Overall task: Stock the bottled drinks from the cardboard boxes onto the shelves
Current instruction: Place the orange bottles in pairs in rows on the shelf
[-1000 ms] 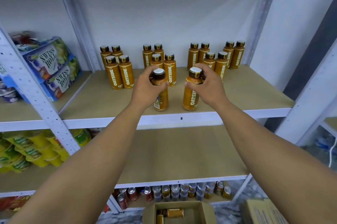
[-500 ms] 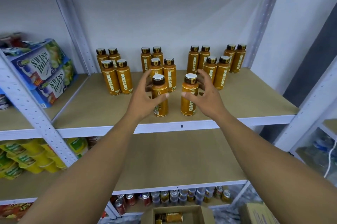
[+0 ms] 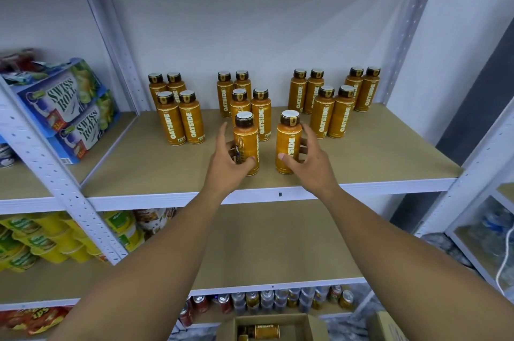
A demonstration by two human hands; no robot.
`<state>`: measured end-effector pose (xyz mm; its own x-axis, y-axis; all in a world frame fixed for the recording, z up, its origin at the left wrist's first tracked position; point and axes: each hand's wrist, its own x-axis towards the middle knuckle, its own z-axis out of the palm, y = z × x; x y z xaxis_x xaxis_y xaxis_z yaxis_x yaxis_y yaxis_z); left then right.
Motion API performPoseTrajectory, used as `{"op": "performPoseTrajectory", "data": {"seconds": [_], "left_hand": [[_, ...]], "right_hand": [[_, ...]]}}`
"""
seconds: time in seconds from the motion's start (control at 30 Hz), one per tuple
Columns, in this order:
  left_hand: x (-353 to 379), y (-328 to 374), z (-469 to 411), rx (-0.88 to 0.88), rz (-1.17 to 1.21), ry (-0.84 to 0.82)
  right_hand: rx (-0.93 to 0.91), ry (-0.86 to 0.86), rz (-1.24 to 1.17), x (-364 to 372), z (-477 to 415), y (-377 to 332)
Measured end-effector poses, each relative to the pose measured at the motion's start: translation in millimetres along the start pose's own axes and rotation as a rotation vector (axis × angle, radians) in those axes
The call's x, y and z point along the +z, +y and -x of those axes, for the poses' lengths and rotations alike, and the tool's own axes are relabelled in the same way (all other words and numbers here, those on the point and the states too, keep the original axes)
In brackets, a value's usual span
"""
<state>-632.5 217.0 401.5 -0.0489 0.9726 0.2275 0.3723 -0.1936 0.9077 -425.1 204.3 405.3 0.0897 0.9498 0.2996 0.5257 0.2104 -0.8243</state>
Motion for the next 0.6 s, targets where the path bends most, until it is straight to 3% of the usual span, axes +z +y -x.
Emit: {"op": "performPoseTrajectory", "data": {"seconds": [0.23, 0.6], "left_hand": [[10, -2, 1, 0.001, -0.061, 0.076], [6, -5, 0, -0.031, -0.083, 0.063]], "right_hand": [[0.042, -0.061, 0.022, 4, -1, 11], [0.053, -0.048, 0.008, 11, -7, 19]]}}
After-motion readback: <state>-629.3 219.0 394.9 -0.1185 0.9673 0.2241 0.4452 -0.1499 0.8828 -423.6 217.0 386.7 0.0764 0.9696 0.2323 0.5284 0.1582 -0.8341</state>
